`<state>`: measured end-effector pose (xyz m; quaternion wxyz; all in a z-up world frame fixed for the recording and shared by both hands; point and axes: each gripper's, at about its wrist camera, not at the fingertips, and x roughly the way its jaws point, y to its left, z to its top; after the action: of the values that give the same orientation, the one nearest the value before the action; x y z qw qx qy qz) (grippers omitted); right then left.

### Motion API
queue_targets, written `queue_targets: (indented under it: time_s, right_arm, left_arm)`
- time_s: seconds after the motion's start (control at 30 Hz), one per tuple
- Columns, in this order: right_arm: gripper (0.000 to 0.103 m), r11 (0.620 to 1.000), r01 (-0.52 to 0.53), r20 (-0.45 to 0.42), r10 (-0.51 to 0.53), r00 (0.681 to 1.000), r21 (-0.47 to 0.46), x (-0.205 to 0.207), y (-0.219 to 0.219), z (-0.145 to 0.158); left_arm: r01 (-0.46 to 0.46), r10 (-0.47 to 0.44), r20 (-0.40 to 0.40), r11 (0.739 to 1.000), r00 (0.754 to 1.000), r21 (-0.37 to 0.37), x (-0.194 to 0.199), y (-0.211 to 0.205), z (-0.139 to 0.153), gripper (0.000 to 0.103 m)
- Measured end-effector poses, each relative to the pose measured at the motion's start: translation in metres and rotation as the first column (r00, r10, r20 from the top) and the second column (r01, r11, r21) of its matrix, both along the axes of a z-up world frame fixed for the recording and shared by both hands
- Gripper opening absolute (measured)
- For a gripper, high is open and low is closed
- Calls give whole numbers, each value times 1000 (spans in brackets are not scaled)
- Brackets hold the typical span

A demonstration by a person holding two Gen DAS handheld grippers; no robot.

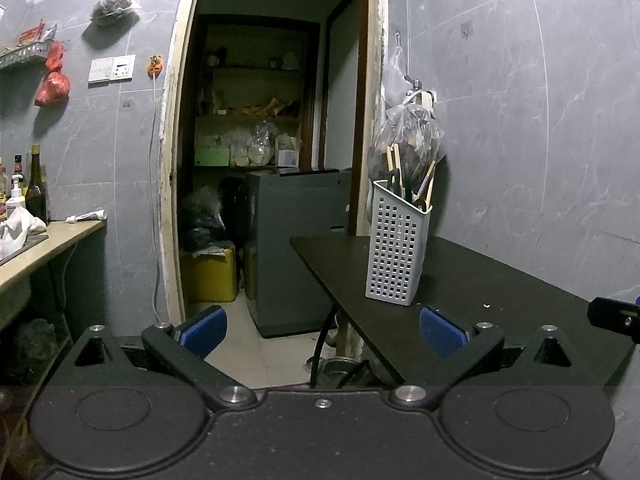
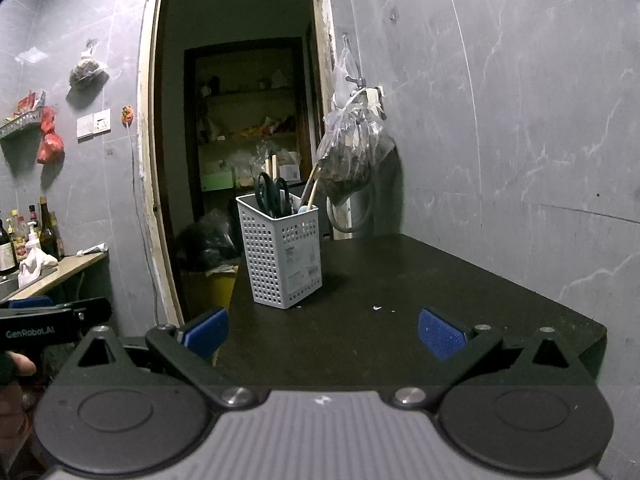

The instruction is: Organize utensils

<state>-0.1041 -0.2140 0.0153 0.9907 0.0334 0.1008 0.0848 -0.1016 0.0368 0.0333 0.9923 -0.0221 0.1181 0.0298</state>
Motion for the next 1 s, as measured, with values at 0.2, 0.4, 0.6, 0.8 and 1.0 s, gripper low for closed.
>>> queue_targets:
  time_s: [0.2, 0.4, 0.6, 0.8, 1.0]
  right_arm:
    - [103, 1000, 7, -6, -6, 1000, 3, 2, -1, -1]
    - [103, 1000, 11, -9, -11, 1000, 4, 2, -2, -3]
    - [103, 1000, 15, -8, -15, 1000, 5, 2, -2, -3]
    - [103, 1000, 16, -11, -16, 1000, 2, 2, -1, -4]
    - [103, 1000, 13, -12, -13, 1000, -1, 2, 0, -4]
  left_arm:
    - [0, 0, -1, 1000, 1000, 1, 0, -1, 0, 102]
    - [-1, 1, -6, 1000, 1000, 2, 0, 0, -1, 102]
    - [-1, 1, -5, 1000, 1000, 2, 1, 0, -1, 102]
    - [-1, 1, -6, 1000, 1000, 3, 1, 0, -1, 102]
    - [-1, 1, -7, 1000, 1000, 4, 1, 0, -1, 102]
